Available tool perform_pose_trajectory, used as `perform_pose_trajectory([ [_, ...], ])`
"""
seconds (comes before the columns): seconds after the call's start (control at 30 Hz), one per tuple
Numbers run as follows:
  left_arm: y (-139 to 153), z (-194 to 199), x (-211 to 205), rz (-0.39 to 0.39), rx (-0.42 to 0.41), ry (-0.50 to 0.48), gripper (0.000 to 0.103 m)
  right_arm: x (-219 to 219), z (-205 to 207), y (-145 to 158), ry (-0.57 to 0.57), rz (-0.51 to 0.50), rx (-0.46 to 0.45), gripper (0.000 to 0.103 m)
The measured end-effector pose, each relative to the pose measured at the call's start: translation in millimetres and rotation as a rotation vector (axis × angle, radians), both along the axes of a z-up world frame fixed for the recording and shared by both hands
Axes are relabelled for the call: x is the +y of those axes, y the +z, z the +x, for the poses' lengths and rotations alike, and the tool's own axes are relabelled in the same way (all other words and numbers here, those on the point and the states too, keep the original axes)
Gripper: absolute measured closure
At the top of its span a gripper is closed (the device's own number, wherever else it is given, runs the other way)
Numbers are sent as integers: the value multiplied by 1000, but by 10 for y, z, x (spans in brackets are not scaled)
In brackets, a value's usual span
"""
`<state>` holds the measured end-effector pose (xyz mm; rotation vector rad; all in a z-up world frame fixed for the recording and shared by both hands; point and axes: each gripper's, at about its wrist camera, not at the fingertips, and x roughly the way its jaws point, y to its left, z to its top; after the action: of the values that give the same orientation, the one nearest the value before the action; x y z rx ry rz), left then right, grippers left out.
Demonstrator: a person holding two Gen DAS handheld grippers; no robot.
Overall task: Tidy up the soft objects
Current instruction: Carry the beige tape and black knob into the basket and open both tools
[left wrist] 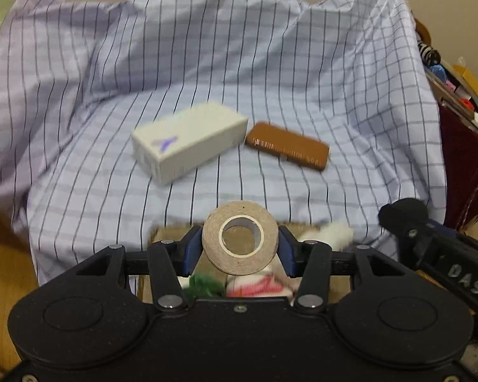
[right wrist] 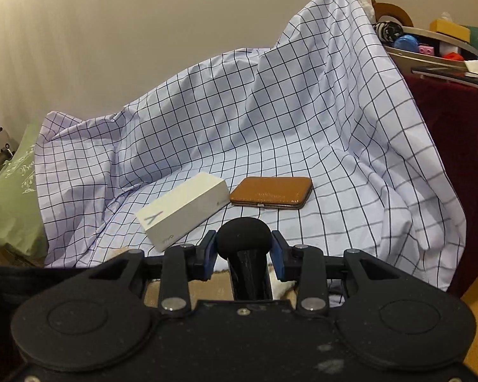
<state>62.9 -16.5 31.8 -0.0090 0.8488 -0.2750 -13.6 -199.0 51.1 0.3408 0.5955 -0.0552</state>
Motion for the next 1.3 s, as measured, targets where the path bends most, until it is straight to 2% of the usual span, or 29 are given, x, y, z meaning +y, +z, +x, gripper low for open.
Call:
perform_pose_trajectory([
  [0.17,-136,-146,21,0,27,29,55,39,-155,-14,4,16,1,69],
  [0.47,-340,-198,83,0,77,71,55,55,-154,-115,-7,22,40,68],
  [0.93,-340,-346,46,62,24,96,53,91,-142,-253,5,29,101,68],
  [1.3,-287,-478,108,91,-26,120,37,199,-68,-317,24,-40,157,68],
])
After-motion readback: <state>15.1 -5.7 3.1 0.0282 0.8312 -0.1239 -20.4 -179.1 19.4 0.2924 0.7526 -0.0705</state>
